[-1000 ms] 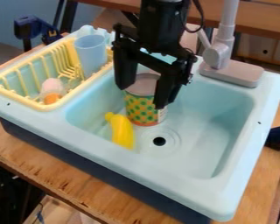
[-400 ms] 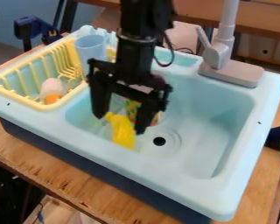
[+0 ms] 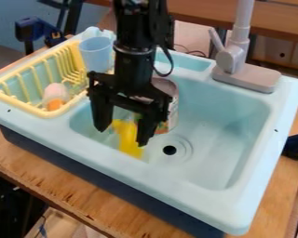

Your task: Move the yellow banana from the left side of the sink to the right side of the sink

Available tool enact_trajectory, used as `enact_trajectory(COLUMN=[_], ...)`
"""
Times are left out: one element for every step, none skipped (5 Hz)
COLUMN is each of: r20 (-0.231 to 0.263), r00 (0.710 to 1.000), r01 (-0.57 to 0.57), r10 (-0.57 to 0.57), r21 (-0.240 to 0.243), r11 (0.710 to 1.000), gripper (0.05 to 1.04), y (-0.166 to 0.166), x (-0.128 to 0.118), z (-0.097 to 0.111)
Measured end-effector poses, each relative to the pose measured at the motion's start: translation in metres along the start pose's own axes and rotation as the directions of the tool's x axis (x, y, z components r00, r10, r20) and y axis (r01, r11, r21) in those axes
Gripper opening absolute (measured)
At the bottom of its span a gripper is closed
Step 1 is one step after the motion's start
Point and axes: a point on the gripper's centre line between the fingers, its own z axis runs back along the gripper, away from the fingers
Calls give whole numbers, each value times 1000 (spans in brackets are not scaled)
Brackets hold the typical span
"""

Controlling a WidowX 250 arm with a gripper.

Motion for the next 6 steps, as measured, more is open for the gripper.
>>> enact_trajectory(r20=[7,41,16,1,-8,-14], r00=[1000,999,999,997,995,993], r01=[7,0,-28,-71,-97,-113], r10=[-7,2,28,71,97,113], r21=[-9,-48,-33,-26,-25,-18], r11=[1000,999,999,997,995,993], gripper=[1001,1001,1001,961,686,602], y=[-1,-8,-7,-6,-6,-5], x=[7,11,11,7,5,4], z=[-8,-12,-20,-26,-29,-29])
